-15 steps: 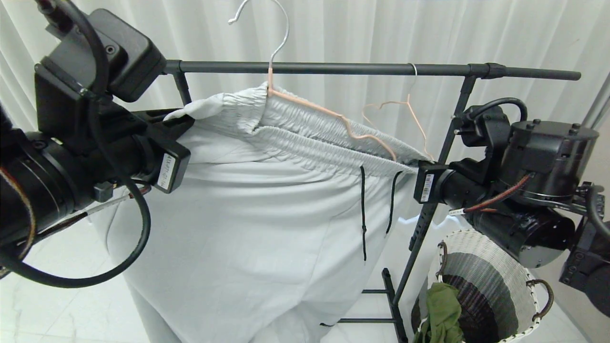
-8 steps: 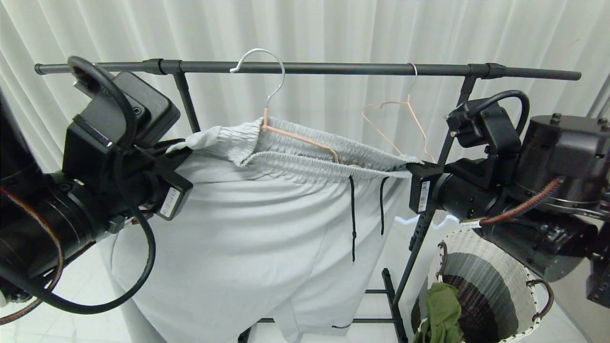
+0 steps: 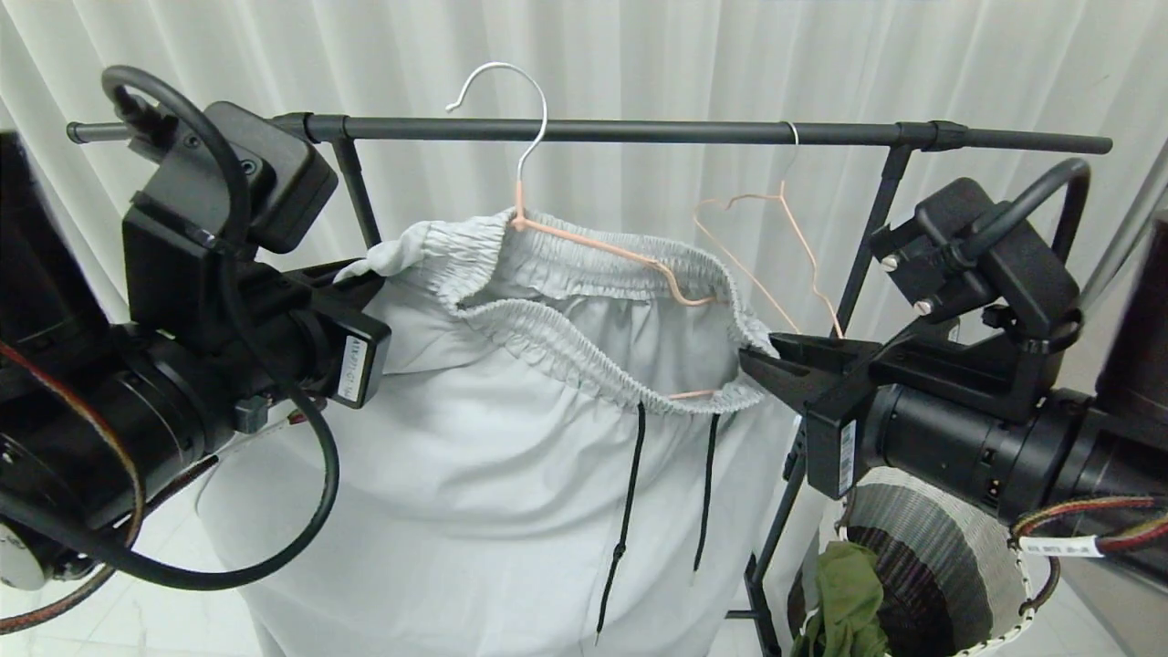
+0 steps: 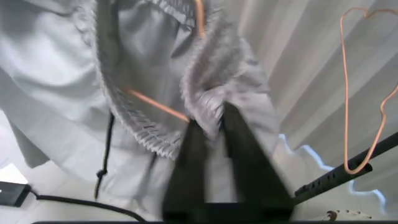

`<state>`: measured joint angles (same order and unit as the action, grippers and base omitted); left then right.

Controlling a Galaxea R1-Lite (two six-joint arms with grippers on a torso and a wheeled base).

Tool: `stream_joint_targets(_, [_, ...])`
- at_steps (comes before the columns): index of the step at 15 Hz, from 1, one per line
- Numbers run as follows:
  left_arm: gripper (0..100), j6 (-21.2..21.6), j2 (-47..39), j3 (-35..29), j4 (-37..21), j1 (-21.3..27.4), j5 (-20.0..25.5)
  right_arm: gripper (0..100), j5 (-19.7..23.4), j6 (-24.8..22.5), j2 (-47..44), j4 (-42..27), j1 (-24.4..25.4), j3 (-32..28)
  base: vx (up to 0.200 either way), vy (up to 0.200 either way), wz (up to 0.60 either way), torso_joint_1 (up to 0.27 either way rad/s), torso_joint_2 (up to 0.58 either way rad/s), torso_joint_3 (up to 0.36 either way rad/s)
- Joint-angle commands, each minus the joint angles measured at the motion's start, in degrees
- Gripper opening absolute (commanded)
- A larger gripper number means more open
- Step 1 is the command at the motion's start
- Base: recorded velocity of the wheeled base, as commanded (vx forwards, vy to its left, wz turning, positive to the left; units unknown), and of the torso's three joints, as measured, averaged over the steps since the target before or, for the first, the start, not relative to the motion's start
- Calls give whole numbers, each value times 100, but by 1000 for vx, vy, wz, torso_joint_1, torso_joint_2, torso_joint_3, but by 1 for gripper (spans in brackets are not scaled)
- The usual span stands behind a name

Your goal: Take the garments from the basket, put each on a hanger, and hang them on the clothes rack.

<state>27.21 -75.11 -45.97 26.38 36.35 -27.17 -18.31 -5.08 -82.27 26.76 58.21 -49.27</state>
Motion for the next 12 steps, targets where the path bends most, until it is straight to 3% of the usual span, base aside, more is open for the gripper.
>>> stream_joint_targets(1, [0,4,22,27,87,126,1,100,-6,-45,62,5,-3,6,0,0,0,0,0,0])
stream_joint_targets(3, [0,30,14,167,210,250,19,100,117,-265,124,14,-161,-38,0,0,0,0,0,0])
stream_joint_targets(5, [0,39,5,352,561,399,89,100,618,-327,177,-39,-214,-188,0,0,0,0,0,0])
stream_joint_targets(9, [0,373,93,835,1352,417,924,100,1717,-520,177,-962,-266,-794,0,0,0,0,0,0])
stream_joint_targets(12, [0,496,137,1020,1519,390,1460,100,2411,-748,62,-1437,-398,-1260,0,0,0,0,0,0])
